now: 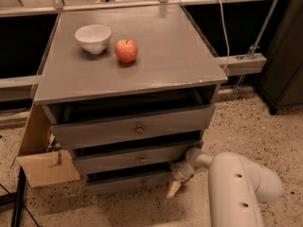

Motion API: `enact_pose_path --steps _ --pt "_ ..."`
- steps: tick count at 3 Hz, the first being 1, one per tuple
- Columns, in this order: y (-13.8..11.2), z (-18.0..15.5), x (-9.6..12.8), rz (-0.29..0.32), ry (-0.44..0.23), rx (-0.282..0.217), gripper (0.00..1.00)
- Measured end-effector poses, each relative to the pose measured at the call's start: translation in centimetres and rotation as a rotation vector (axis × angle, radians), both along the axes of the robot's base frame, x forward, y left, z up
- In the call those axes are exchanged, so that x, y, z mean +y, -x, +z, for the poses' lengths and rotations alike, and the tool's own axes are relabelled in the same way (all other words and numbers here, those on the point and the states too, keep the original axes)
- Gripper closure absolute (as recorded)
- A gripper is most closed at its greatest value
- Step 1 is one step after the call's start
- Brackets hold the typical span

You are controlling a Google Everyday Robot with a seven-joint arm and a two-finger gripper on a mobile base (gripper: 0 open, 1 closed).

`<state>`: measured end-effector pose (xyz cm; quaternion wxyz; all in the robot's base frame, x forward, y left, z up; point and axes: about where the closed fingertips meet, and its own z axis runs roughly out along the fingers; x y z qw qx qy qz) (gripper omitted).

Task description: Open bottom drawer

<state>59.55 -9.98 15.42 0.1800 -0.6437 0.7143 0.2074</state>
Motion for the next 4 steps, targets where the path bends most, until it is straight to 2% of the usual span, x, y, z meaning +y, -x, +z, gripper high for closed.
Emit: enact_pose_path --steps 3,4 --pt "1.2 0.5 -0.6 -0.020 0.010 0.033 0.00" --pt "3.4 1.0 -1.8 -0.037 0.028 0.085 0.00"
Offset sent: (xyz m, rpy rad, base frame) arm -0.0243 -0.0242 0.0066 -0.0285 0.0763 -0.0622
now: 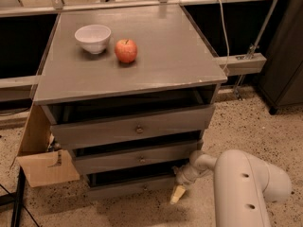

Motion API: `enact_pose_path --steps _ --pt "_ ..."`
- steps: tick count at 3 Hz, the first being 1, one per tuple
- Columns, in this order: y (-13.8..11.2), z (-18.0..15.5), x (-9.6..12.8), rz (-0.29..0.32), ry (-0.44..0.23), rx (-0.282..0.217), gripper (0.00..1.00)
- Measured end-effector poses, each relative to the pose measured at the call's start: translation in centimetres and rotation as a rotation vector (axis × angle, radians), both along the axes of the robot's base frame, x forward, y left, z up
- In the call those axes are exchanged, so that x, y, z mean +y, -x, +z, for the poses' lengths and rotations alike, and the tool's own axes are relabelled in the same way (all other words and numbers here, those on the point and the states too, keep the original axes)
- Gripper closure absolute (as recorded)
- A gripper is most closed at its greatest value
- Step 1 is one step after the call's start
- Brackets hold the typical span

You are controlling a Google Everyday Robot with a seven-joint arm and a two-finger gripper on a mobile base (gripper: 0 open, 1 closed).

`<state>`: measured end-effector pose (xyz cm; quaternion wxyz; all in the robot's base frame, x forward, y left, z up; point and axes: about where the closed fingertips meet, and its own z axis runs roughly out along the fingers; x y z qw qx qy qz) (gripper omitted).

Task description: Open bottom drawer

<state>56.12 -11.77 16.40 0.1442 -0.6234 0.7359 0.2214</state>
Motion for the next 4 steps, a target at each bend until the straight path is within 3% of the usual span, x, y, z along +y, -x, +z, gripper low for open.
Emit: enact_pose_path --steps 4 --pt "6.2 0.9 -2.3 -0.016 0.052 0.237 0.00"
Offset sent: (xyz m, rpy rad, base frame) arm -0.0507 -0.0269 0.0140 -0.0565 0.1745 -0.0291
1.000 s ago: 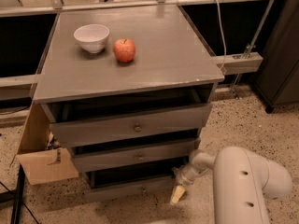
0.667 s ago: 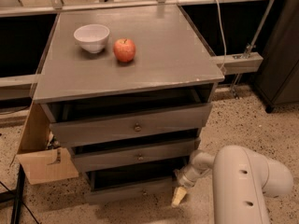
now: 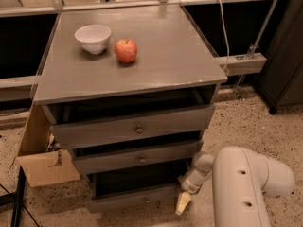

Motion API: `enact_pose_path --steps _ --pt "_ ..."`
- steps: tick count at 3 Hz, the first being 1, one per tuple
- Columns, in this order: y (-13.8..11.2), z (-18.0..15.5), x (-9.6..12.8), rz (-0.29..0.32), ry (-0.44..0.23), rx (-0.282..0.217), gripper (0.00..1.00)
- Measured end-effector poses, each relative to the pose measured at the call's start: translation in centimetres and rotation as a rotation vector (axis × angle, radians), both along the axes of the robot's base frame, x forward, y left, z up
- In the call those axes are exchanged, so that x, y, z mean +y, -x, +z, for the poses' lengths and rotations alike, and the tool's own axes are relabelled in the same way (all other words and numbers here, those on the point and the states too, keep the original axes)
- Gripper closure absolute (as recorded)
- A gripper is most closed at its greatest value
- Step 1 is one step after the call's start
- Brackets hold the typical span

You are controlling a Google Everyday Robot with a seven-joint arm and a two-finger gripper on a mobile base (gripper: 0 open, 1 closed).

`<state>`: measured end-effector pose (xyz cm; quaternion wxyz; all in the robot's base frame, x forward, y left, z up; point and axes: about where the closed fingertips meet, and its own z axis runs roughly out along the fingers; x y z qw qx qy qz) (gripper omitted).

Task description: Open bottom drawer

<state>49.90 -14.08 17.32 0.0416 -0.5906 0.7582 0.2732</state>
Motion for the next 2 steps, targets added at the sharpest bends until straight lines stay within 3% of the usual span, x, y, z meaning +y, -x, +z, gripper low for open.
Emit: enact_pose_path --steps 2 --pt "2.5 0.8 -0.9 0.013 0.030 0.103 0.00"
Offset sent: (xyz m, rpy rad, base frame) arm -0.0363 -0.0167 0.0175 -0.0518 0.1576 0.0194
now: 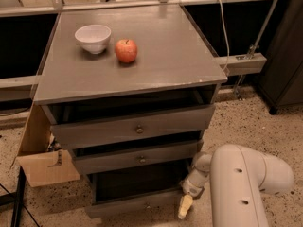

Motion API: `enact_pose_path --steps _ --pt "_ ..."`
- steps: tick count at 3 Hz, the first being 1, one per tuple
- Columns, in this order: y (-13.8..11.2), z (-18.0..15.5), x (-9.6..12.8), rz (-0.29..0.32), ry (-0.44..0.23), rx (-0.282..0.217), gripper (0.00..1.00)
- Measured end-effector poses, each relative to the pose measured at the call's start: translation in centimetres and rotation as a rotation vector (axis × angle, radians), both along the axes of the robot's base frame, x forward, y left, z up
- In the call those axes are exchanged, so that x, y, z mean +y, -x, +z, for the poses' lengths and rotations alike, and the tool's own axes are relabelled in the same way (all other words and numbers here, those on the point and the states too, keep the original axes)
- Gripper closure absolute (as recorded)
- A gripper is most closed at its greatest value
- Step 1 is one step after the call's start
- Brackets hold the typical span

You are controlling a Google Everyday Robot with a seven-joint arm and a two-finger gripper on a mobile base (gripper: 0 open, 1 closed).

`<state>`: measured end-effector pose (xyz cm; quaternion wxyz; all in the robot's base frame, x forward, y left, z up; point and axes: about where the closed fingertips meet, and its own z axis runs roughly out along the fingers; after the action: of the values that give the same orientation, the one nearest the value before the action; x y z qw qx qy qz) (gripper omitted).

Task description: Open bottom drawer

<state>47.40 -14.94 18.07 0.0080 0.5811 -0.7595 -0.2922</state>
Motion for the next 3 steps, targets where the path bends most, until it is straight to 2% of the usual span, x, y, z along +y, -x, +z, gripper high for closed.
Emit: enact_pose_path --steps 3 --pt "2.3 1.5 -1.2 0.008 0.036 0.137 0.00"
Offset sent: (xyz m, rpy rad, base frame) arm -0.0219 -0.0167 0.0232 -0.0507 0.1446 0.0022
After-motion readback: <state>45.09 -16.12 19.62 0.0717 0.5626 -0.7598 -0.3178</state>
